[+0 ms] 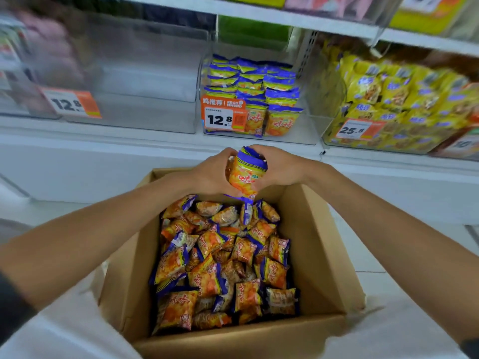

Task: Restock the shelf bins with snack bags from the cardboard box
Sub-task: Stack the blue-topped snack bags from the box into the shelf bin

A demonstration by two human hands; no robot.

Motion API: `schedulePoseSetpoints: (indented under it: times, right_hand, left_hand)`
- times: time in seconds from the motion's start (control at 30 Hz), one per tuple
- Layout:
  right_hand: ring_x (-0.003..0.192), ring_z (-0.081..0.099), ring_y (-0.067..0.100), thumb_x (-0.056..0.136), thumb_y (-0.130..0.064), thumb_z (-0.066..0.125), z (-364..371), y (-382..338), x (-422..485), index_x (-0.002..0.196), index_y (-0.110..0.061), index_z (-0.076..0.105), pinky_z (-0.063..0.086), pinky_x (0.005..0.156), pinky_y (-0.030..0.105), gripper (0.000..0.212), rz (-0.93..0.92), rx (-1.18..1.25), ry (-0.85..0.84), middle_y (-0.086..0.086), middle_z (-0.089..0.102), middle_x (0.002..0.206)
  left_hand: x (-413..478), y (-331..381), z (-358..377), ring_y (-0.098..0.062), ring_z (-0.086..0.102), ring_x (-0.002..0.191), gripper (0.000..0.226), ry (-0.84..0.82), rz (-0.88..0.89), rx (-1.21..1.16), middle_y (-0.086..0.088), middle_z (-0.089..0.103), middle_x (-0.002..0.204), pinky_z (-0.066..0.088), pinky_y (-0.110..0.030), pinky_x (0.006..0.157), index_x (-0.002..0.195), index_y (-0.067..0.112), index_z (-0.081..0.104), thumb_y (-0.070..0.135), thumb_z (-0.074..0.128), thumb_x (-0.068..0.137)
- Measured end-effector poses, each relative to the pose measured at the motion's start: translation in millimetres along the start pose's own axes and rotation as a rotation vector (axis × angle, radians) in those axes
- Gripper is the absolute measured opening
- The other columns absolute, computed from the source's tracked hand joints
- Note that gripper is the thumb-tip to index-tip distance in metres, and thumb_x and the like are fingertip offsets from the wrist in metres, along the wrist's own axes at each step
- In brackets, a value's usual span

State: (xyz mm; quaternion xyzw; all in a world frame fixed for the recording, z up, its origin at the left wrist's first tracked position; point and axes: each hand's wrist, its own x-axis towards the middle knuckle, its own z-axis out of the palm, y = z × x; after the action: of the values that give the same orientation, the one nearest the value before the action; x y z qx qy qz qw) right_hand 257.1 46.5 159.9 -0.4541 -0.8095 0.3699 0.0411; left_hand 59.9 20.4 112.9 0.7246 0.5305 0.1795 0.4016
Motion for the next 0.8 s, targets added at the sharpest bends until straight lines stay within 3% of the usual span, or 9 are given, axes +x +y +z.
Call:
schedulePoseSetpoints:
  times: [0.07, 0.17, 0.23, 0.33, 0.4, 0.5, 0.6, 0.7, 0.8]
  right_hand:
    - [0.110, 0.057, 0.018, 0.066, -0.015, 0.089, -12.7, -6.1, -5.2, 0.138, -0.015, 0.036, 0.051, 0.086, 0.030, 0.089, 0.015, 0.019, 0.012, -0.001, 0.052, 0.124]
    - [0.120, 0.043, 0.007, 0.065, -0.025, 0.090, -34.0, -7.8, -9.4, 0.152, -0.018, 0.012, 0.040, 0.095, 0.020, 0.117, 0.031, -0.007, 0.043, -0.009, 0.036, 0.135]
    - [0.118, 0.046, 0.008, 0.062, -0.024, 0.091, -47.8, -5.7, -8.7, 0.149, -0.017, 0.021, 0.043, 0.098, 0.023, 0.113, 0.012, -0.025, 0.127, -0.009, 0.042, 0.132]
    - [0.102, 0.057, 0.014, 0.060, -0.019, 0.090, -70.9, -3.9, -8.2, 0.130, -0.016, 0.044, 0.052, 0.088, 0.032, 0.083, -0.023, -0.092, 0.306, -0.006, 0.056, 0.113]
    - [0.096, 0.058, 0.018, 0.060, -0.020, 0.088, -91.4, -1.1, -7.9, 0.120, -0.019, 0.049, 0.052, 0.084, 0.036, 0.072, -0.071, -0.162, 0.443, -0.001, 0.058, 0.108]
    - [0.095, 0.055, 0.021, 0.059, -0.025, 0.086, -128.2, 19.9, 0.3, 0.119, -0.018, 0.050, 0.047, 0.080, 0.033, 0.071, -0.085, -0.296, 0.669, 0.002, 0.054, 0.107]
    - [0.090, 0.047, 0.019, 0.061, -0.039, 0.087, -162.2, 47.6, 14.8, 0.117, -0.012, 0.050, 0.037, 0.076, 0.027, 0.072, -0.069, -0.369, 0.847, 0.000, 0.045, 0.105]
    - [0.091, 0.052, 0.025, 0.062, -0.046, 0.086, -189.9, 64.6, 38.9, 0.118, -0.013, 0.049, 0.043, 0.076, 0.035, 0.075, 0.040, -0.467, 0.833, 0.002, 0.051, 0.101]
    - [0.100, 0.057, 0.033, 0.066, -0.050, 0.082, -208.4, 80.1, 69.6, 0.127, -0.012, 0.047, 0.048, 0.081, 0.038, 0.080, 0.163, -0.616, 0.715, 0.011, 0.060, 0.113]
  left_hand:
    - [7.5, 13.0, -7.8, -0.011, 0.064, 0.104, 0.098, 0.055, 0.038, -0.017, 0.006, 0.060, 0.120, 0.055, -0.040, 0.094, 0.134, 0.027, 0.036, 0.044, 0.092, 0.055]
    - [23.0, 34.0, -16.4, -0.011, 0.061, 0.110, 0.097, 0.083, 0.116, 0.003, 0.005, 0.058, 0.126, 0.053, -0.038, 0.097, 0.137, 0.025, 0.036, 0.040, 0.091, 0.059]
    - [35.8, 47.4, -19.3, -0.011, 0.057, 0.114, 0.095, 0.100, 0.165, 0.029, 0.004, 0.055, 0.131, 0.051, -0.033, 0.098, 0.139, 0.022, 0.034, 0.030, 0.091, 0.064]
    - [60.4, 68.9, -26.5, -0.010, 0.055, 0.111, 0.097, 0.147, 0.230, 0.105, 0.008, 0.053, 0.130, 0.049, -0.024, 0.089, 0.140, 0.020, 0.031, 0.027, 0.091, 0.064]
    - [79.9, 83.3, -34.7, -0.010, 0.054, 0.117, 0.105, 0.203, 0.301, 0.130, 0.009, 0.052, 0.134, 0.049, -0.027, 0.094, 0.145, 0.022, 0.029, 0.029, 0.092, 0.062]
    - [115.6, 92.6, -54.0, -0.014, 0.034, 0.139, 0.122, 0.294, 0.351, 0.225, 0.005, 0.034, 0.154, 0.036, -0.034, 0.110, 0.154, 0.027, 0.016, 0.044, 0.091, 0.060]
    - [155.7, 86.9, -74.1, -0.021, 0.026, 0.145, 0.103, 0.305, 0.256, 0.277, 0.000, 0.026, 0.160, 0.030, -0.041, 0.115, 0.155, 0.023, 0.018, 0.042, 0.081, 0.075]
    - [200.8, 80.6, -88.7, -0.027, 0.033, 0.141, 0.071, 0.336, 0.230, 0.443, -0.008, 0.033, 0.155, 0.032, -0.040, 0.113, 0.151, 0.013, 0.031, 0.034, 0.065, 0.092]
    - [251.4, 81.9, -98.8, -0.031, 0.035, 0.139, 0.063, 0.352, 0.188, 0.565, -0.011, 0.036, 0.153, 0.033, -0.041, 0.112, 0.149, 0.012, 0.034, 0.040, 0.054, 0.097]
